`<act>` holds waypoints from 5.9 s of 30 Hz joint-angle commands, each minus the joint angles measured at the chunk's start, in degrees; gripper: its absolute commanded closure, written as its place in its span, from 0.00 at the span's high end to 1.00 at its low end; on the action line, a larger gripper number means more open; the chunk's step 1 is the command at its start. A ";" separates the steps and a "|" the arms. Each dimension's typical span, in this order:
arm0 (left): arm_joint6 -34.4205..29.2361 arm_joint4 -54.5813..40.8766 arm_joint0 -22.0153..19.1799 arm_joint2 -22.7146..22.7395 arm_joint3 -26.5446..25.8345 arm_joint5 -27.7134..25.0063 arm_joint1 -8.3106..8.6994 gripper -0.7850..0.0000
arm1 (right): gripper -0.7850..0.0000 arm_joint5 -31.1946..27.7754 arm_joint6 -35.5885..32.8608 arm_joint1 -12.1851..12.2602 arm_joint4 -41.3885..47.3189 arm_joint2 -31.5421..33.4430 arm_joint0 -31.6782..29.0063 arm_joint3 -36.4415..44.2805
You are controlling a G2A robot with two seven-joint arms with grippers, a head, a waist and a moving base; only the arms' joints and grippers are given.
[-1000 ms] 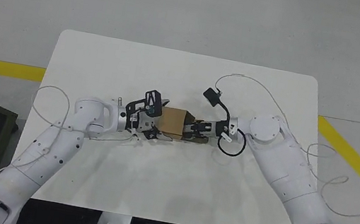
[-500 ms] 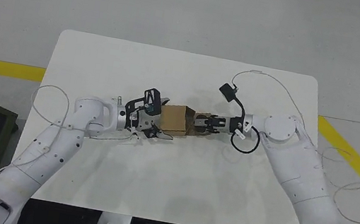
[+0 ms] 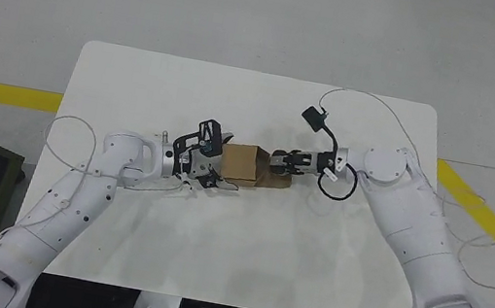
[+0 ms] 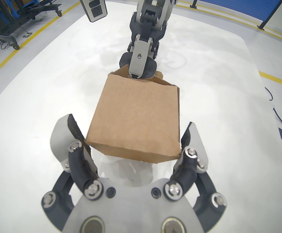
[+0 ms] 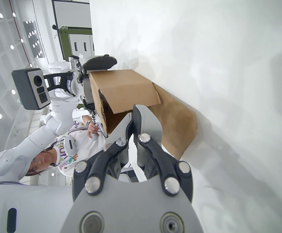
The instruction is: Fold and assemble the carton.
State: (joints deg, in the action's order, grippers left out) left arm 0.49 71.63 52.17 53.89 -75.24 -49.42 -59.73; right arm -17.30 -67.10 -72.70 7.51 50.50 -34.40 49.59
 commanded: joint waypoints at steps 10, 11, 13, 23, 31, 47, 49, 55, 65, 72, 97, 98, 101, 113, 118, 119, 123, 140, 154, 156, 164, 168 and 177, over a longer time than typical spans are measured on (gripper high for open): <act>-0.46 0.06 -0.26 0.12 0.37 -0.63 -0.25 1.00 | 0.00 -2.64 -4.63 -2.38 3.18 -3.79 3.09 -5.12; -0.47 0.07 -0.28 0.14 0.41 -0.65 -0.28 1.00 | 0.00 -2.71 -4.77 -2.58 3.41 -4.07 3.21 -5.34; -0.44 -0.02 -0.28 0.16 0.49 -0.77 -0.33 1.00 | 0.00 -3.01 -4.81 -2.98 3.79 -4.62 3.37 -5.59; -0.75 0.27 -0.26 0.16 0.52 -1.22 -0.53 1.00 | 0.00 -4.43 -3.61 -4.92 5.88 -6.77 3.54 -7.80; -1.33 0.19 -0.09 0.22 0.57 -1.56 -0.64 1.00 | 0.00 -5.51 -3.00 -5.88 6.74 -7.43 3.63 -9.14; -1.74 -0.30 0.40 0.96 0.18 -1.61 -0.76 1.00 | 0.00 -2.69 -3.51 -2.13 2.56 -1.27 2.20 -4.71; -1.77 -0.36 0.40 1.05 0.08 -1.57 -0.78 1.00 | 0.00 -1.68 -3.24 -1.01 1.46 0.57 1.09 -2.55; -1.87 -0.55 0.62 1.15 0.04 -1.48 -0.86 1.00 | 0.20 1.59 -3.31 2.46 -2.97 6.51 -3.07 4.38; -2.42 -0.87 0.88 1.31 -0.05 -1.59 -0.98 1.00 | 0.31 4.30 -1.61 4.93 -10.03 9.89 -6.87 12.03; -2.76 -0.78 1.07 1.71 -0.14 -1.91 -0.94 1.00 | 0.42 7.08 -1.36 5.43 -13.22 9.45 -7.86 14.71; -2.86 -0.50 1.18 2.40 -0.32 -2.43 -1.06 1.00 | 0.44 2.71 -3.00 3.56 -1.47 5.02 -6.48 11.74; -2.87 -0.50 1.21 2.44 -0.25 -2.47 -1.05 1.00 | 0.44 2.91 -3.22 3.48 -1.26 4.76 -6.38 11.95; -3.03 -0.38 1.18 2.47 -0.29 -2.57 -1.06 1.00 | 0.44 2.89 -3.67 3.18 0.09 4.04 -6.08 12.29; -3.42 -0.36 1.21 2.54 -0.14 -2.99 -1.13 1.00 | 0.44 1.22 -3.53 1.39 5.08 0.38 -4.62 10.44; -3.64 -0.20 1.30 2.60 -0.02 -3.21 -1.12 1.00 | 0.37 -0.20 -3.53 0.86 7.79 -0.15 -4.65 8.44; -3.69 -0.16 1.31 2.61 -0.04 -3.30 -1.11 1.00 | 0.36 -0.28 -3.50 0.78 8.08 -0.26 -4.65 8.07; -3.87 -0.12 1.32 2.69 0.03 -3.51 -1.10 1.00 | 0.30 -0.76 -3.33 0.53 8.68 -0.57 -4.56 6.90; -4.37 -0.19 1.47 2.95 0.17 -3.89 -1.09 1.00 | 0.22 0.24 -3.41 0.88 7.09 0.27 -4.27 5.05; -4.47 -0.11 1.71 3.31 -0.04 -3.91 -1.03 1.00 | 0.17 1.82 -3.26 0.13 4.99 -1.81 -2.78 6.00; -4.50 -0.10 1.77 3.38 -0.11 -3.94 -1.01 1.00 | 0.17 1.70 -3.32 -0.04 5.14 -2.08 -2.56 5.86; -4.65 -0.21 2.01 3.52 -0.40 -4.13 -0.97 1.00 | 0.19 0.86 -3.79 -0.54 5.95 -2.75 -2.06 5.03; -4.84 -0.24 2.09 3.53 -0.48 -4.17 -0.97 1.00 | 0.24 -0.39 -4.00 -0.67 7.12 -2.59 -2.25 4.42; -5.49 -0.56 2.16 3.66 -0.41 -4.29 -0.94 1.00 | 0.33 -1.20 -4.46 0.40 7.54 0.02 -3.71 5.07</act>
State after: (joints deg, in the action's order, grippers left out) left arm -4.94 71.14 54.31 57.54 -75.66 -53.72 -60.67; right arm -18.64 -71.54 -72.45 15.10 50.22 -37.90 54.35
